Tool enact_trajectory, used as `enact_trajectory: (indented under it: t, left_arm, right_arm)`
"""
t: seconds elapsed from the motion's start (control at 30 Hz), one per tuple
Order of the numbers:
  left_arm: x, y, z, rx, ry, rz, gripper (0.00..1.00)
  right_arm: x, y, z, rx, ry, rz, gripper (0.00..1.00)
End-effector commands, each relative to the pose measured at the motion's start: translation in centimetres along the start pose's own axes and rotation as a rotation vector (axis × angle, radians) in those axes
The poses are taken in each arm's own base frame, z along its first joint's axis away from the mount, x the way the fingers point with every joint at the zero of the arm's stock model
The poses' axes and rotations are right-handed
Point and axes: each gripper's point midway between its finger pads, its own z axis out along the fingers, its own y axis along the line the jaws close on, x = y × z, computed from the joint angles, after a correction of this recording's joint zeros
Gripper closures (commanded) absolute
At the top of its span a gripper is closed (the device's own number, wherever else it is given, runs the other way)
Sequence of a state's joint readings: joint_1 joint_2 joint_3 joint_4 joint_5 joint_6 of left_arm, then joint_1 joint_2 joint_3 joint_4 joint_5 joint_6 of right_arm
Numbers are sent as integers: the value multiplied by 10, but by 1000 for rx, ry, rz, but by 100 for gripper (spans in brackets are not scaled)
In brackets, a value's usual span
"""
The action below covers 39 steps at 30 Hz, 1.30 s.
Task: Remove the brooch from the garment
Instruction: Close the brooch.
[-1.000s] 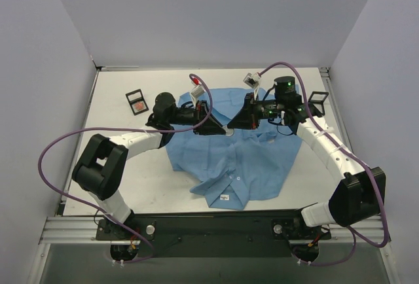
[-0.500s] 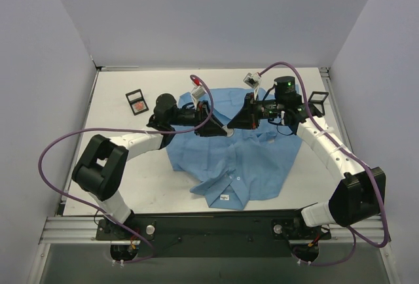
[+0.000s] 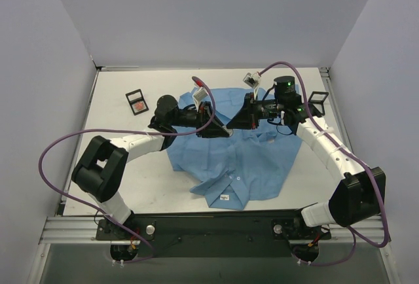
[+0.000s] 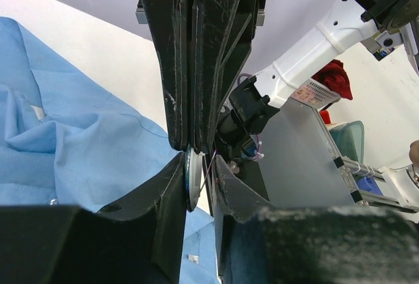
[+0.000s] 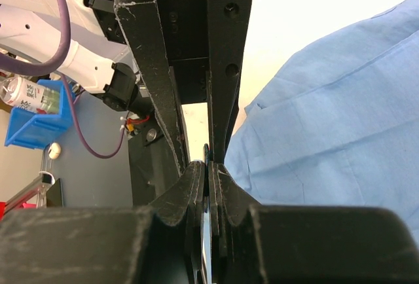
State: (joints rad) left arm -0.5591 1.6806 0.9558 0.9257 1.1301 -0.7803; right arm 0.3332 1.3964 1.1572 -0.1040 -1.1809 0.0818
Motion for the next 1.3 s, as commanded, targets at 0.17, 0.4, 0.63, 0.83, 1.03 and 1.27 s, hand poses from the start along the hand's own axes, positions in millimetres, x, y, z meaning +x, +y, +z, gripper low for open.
enact_trajectory:
  t: [0.17,0.4,0.63,0.83,1.03,1.27]
  left_arm:
    - [-17,-15,-5,35,-32,96,71]
    - [-20,-22,-6,60,-38,107,63]
    - [-22,-25,-8,71,-46,107,63]
    - [-21,-26,-8,81,-44,106,66]
    - [-22,-25,-7,77,-48,103,72]
    - [-23,-22,-8,63,-56,96,79]
  right_arm:
    - [-11,11,-4,-51,-32,-40,100]
    - [-13,11,-6,-55,-40,-26,100]
    - [-14,9,-6,-52,-44,-25,100]
    - [-16,11,-6,-67,-47,-10,100]
    - [-15,12,-6,-72,-47,-4,100]
    - [-14,12,-7,-69,-48,-2,100]
